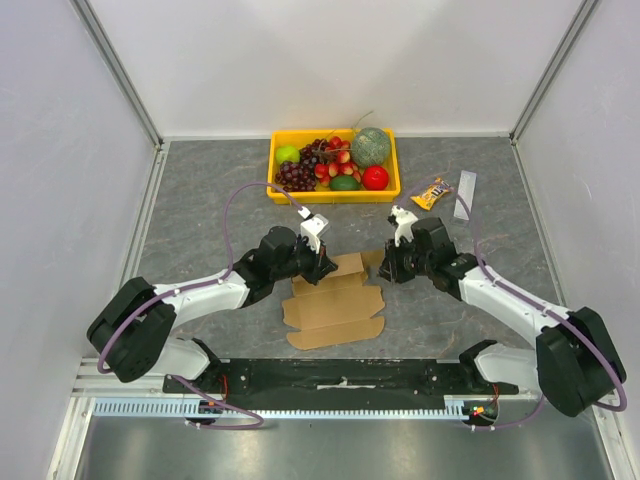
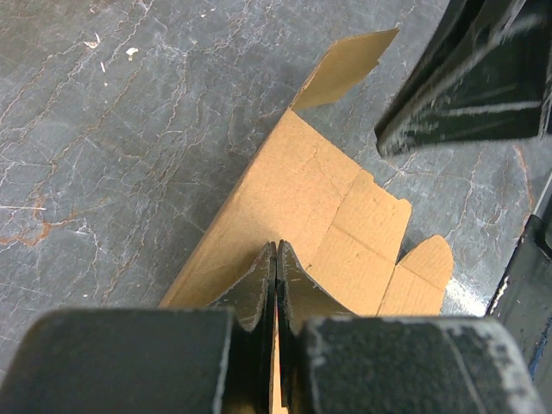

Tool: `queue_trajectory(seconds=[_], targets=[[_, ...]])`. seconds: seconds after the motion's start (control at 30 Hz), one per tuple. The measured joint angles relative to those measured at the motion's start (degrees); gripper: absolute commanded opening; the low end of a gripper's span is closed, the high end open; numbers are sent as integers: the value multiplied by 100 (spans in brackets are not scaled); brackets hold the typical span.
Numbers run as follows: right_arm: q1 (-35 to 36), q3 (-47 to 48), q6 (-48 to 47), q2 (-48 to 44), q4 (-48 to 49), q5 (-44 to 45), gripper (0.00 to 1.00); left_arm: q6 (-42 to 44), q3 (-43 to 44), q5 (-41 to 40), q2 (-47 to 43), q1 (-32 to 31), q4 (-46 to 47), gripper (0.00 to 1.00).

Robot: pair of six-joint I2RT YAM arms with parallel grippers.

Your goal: Fold the paper box

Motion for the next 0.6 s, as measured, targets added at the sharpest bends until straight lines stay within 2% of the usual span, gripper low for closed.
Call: queue_trajectory(seconds=[0.2, 0.6], targets=[[2, -636, 299, 177, 267, -490, 13, 0, 2, 0, 0, 0, 0, 2], [0, -820, 415, 787, 387, -466, 12, 0, 2, 0, 0, 0, -2, 2]])
